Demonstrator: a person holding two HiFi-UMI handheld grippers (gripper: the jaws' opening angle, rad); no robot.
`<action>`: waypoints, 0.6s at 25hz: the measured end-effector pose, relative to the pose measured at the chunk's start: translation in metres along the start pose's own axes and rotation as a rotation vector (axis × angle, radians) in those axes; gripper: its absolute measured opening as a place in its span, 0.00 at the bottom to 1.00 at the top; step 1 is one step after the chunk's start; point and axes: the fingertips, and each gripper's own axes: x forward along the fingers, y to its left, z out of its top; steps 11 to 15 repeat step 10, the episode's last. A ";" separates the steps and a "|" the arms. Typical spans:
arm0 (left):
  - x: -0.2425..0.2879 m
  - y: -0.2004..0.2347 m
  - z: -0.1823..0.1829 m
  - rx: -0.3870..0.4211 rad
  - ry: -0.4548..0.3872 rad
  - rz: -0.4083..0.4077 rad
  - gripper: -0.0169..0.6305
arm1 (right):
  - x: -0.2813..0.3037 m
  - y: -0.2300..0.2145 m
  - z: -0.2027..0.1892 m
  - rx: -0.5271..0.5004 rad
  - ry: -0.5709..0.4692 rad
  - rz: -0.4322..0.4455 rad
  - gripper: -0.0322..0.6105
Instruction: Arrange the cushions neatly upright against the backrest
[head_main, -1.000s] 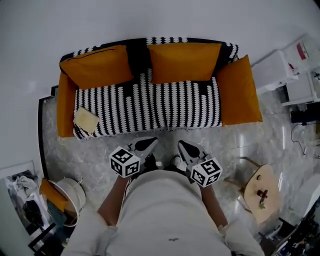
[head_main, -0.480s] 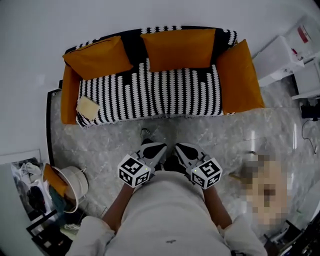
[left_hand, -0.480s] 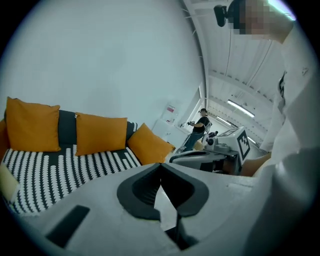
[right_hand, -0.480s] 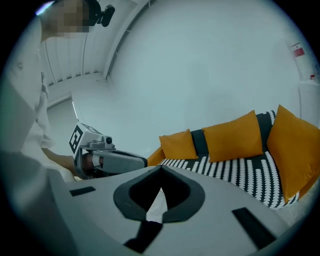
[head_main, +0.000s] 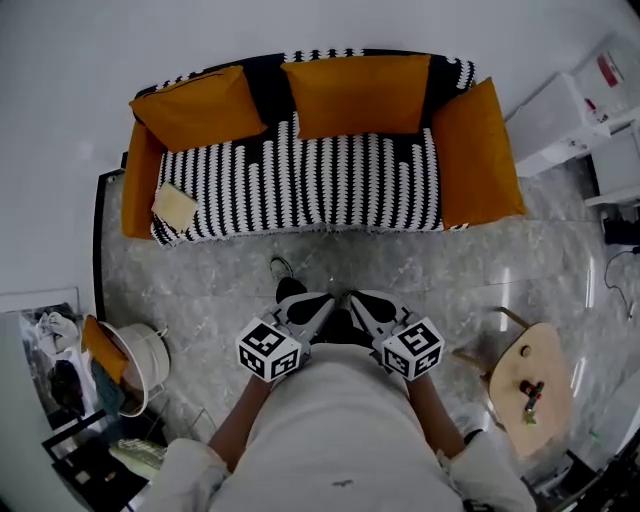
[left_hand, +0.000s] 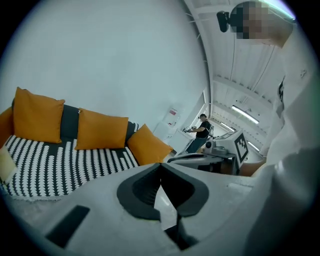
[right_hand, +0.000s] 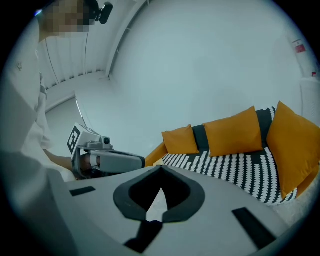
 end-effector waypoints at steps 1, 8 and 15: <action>0.001 0.001 0.003 -0.003 -0.007 -0.001 0.05 | -0.001 -0.001 0.000 -0.007 0.005 -0.003 0.06; 0.010 0.000 0.016 0.008 -0.022 -0.005 0.05 | -0.007 -0.003 0.010 -0.045 -0.004 -0.004 0.06; 0.012 -0.002 0.020 0.017 -0.024 -0.004 0.05 | -0.010 -0.004 0.014 -0.051 -0.009 -0.006 0.06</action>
